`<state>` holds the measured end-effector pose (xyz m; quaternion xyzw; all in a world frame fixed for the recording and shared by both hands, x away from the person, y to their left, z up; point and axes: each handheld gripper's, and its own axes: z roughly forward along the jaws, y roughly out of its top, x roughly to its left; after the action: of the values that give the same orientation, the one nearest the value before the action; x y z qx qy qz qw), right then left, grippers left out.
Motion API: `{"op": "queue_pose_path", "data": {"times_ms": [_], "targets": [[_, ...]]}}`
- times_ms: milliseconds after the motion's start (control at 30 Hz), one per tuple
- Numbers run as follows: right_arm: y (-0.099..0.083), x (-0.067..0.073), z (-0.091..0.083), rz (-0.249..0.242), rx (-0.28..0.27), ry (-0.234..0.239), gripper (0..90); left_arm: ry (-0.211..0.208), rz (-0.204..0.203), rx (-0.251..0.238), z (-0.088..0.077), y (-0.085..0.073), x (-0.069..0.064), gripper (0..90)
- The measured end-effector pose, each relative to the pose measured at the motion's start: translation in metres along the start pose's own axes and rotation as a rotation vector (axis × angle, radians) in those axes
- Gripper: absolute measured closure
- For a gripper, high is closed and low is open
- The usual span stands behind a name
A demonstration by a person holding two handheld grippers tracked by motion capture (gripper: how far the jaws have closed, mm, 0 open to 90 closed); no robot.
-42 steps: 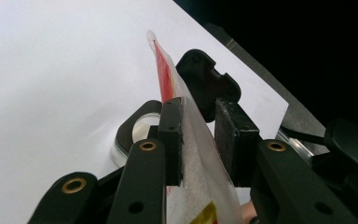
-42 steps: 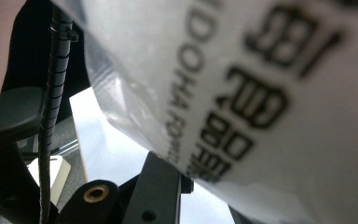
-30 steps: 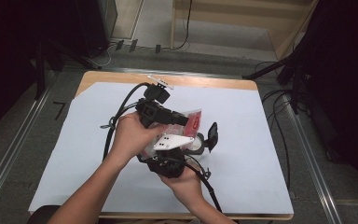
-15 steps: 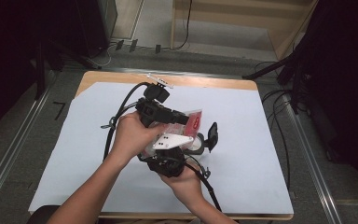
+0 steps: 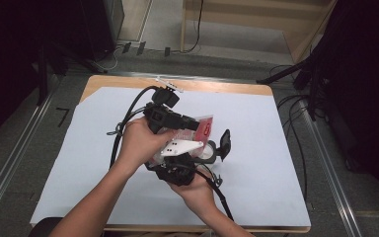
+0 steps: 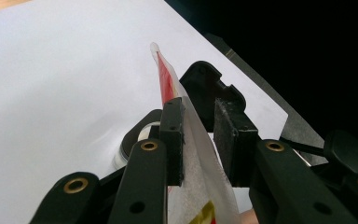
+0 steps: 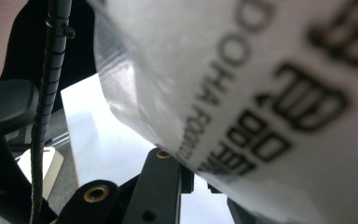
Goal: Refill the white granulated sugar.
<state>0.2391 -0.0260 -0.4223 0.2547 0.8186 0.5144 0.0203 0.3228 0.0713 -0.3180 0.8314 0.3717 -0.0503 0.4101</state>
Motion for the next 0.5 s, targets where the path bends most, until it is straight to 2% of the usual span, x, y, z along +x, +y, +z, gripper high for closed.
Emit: {"op": "queue_pose_path", "data": {"times_ms": [200,500], "targets": [[0.0003,-0.0002,-0.0005,-0.004,0.009,0.004,85.1,0.009,0.006,0.010,-0.0001,0.0004,-0.0008,74.8],[-0.0021,0.0014,-0.0006,-0.004,-0.007,0.000,85.5,0.014,0.023,0.009,0.0000,-0.0005,-0.0042,75.1]]}}
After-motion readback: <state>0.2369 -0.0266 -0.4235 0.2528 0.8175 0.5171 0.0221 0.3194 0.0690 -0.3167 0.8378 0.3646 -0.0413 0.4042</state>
